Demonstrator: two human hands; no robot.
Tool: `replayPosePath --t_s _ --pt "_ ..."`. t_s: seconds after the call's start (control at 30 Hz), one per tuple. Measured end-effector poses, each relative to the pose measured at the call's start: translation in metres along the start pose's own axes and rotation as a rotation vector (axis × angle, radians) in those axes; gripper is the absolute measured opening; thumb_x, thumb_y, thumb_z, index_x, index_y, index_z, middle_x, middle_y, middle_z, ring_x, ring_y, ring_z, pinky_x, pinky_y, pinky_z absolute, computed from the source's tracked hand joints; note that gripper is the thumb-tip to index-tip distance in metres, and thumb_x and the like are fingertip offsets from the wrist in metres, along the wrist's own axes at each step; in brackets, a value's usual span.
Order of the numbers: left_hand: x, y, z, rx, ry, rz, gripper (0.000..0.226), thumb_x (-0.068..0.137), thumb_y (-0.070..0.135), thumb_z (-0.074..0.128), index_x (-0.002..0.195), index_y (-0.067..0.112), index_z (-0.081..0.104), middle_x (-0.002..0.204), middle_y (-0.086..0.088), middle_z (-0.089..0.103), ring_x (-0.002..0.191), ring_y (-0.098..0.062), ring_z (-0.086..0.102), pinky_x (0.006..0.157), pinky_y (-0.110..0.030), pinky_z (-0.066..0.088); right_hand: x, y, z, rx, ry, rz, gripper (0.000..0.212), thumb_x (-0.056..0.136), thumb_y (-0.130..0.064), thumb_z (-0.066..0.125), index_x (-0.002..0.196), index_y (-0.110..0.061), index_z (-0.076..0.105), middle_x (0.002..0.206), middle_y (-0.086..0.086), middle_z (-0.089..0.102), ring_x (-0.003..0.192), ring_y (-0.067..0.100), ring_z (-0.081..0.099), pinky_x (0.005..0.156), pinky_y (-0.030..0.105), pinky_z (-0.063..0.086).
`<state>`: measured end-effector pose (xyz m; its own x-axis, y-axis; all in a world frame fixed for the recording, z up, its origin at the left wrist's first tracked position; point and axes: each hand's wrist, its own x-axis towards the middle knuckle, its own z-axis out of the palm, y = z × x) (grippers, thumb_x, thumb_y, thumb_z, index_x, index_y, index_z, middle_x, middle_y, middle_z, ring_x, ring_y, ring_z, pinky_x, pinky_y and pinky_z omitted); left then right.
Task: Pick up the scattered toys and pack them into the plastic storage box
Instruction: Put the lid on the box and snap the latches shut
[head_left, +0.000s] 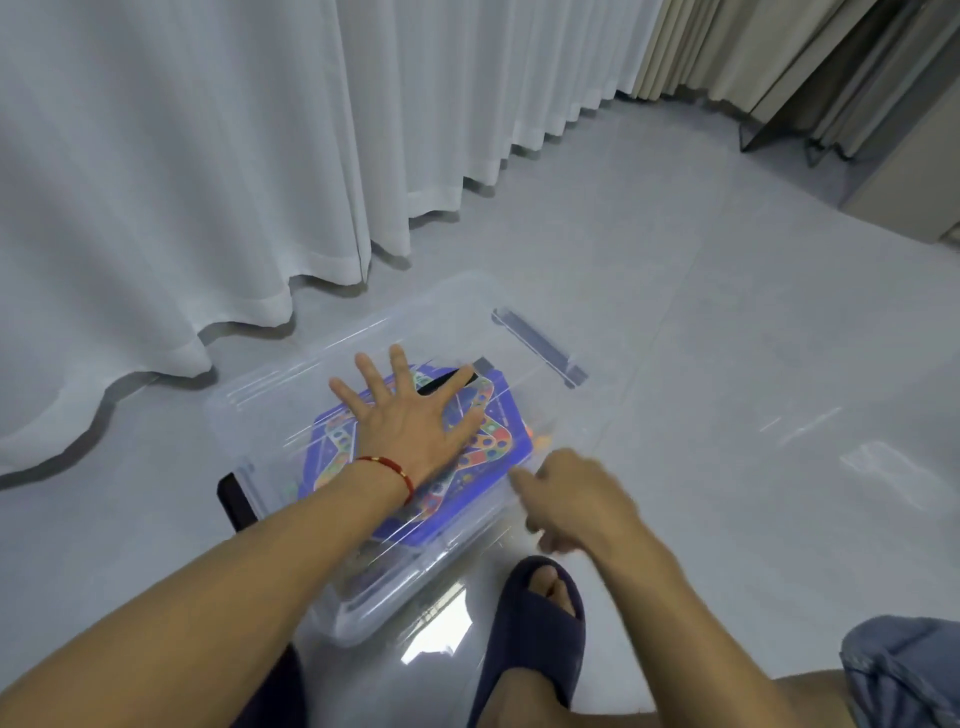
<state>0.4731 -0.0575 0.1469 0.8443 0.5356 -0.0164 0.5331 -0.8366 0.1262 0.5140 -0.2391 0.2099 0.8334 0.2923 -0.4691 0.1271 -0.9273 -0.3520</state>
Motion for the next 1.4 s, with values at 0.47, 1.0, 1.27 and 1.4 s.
replayPosePath --t_s 0.47,1.0,1.27,1.4 --pt "0.018 -0.025 -0.002 0.044 -0.016 0.192 0.065 0.077 0.091 0.005 0.134 0.070 -0.017 0.163 -0.014 -0.008 0.144 -0.052 -0.013 0.107 -0.075 -0.006 0.188 -0.007 -0.056 -0.007 0.039 -0.118 0.080 0.094 -0.071 0.027 0.143 -0.009 0.039 0.142 0.021 0.044 0.125 0.040 0.046 0.101 0.046 0.039" --pt "0.041 -0.057 -0.016 0.120 -0.092 0.451 0.061 0.081 0.086 0.004 0.136 0.070 -0.015 0.163 0.000 -0.018 0.148 -0.033 -0.019 0.116 -0.062 -0.008 0.108 0.018 -0.013 -0.010 0.449 -0.117 0.031 0.105 -0.035 0.039 0.112 -0.008 0.050 0.105 0.014 0.066 0.075 0.023 0.048 0.067 0.032 0.039" --pt "0.005 -0.088 -0.017 0.083 0.173 -0.080 0.053 0.098 0.053 0.032 0.146 0.031 0.039 0.156 -0.009 0.033 0.146 -0.032 0.021 0.114 -0.062 0.014 0.112 0.018 -0.008 -0.071 0.449 -0.177 0.040 0.105 -0.029 0.034 0.139 -0.008 0.035 0.117 0.014 0.060 0.091 0.035 0.061 0.070 0.037 0.041" --pt "-0.014 -0.159 -0.036 -0.143 0.024 -0.647 0.090 0.079 0.078 0.044 0.145 0.019 0.032 0.147 -0.022 0.037 0.133 -0.047 0.034 0.105 -0.062 0.030 0.114 0.016 -0.001 -0.167 0.501 -0.182 0.039 0.105 -0.025 0.032 0.139 -0.006 0.032 0.122 0.016 0.057 0.094 0.037 0.062 0.068 0.041 0.046"
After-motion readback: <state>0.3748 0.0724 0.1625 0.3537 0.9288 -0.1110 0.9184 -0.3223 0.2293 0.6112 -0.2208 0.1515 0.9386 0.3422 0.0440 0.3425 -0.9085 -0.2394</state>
